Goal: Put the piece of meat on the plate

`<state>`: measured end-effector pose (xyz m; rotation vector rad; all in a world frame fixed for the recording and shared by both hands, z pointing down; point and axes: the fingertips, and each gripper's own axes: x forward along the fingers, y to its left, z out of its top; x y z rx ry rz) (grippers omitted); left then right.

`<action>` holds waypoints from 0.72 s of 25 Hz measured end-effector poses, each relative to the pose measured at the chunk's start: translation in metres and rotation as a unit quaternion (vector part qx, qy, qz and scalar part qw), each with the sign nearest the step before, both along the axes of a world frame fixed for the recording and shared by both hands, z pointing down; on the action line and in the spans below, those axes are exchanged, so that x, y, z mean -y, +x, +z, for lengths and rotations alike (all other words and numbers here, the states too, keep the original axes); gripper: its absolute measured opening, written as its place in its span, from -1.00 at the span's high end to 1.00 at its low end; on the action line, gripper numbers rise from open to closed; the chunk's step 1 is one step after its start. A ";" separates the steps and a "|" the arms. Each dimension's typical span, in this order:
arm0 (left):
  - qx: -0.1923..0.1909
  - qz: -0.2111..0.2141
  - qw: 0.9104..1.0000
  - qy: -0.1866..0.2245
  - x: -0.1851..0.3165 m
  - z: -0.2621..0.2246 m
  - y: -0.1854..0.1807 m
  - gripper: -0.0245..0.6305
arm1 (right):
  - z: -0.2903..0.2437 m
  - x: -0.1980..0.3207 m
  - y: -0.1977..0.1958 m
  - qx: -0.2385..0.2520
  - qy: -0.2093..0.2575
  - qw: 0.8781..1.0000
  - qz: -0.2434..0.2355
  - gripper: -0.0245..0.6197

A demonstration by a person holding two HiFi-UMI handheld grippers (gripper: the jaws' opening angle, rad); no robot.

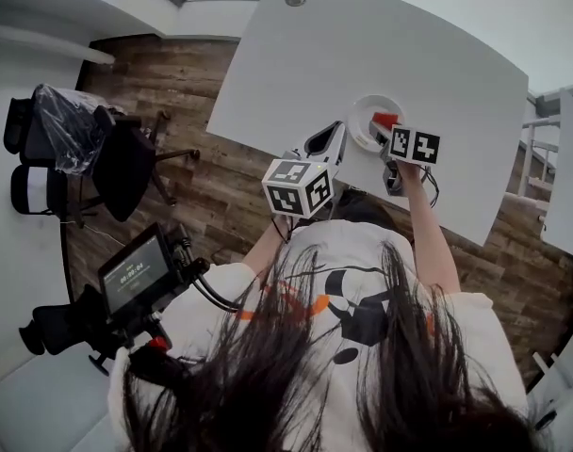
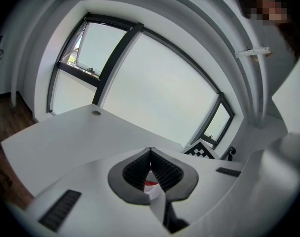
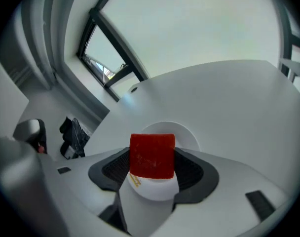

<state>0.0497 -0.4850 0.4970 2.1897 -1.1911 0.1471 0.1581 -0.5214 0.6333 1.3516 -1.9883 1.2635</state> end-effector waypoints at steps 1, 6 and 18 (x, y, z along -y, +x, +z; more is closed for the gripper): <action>0.001 -0.002 1.000 0.000 0.000 0.000 -0.001 0.91 | 0.003 0.002 -0.002 -0.025 -0.001 0.999 -0.022 0.06; -0.001 -0.013 1.000 -0.001 0.002 0.001 -0.009 0.91 | 0.019 0.005 -0.012 -0.136 -0.013 0.982 -0.132 0.06; -0.005 -0.033 0.999 -0.001 0.005 0.005 -0.024 0.91 | 0.037 0.013 -0.020 -0.196 -0.046 0.961 -0.189 0.06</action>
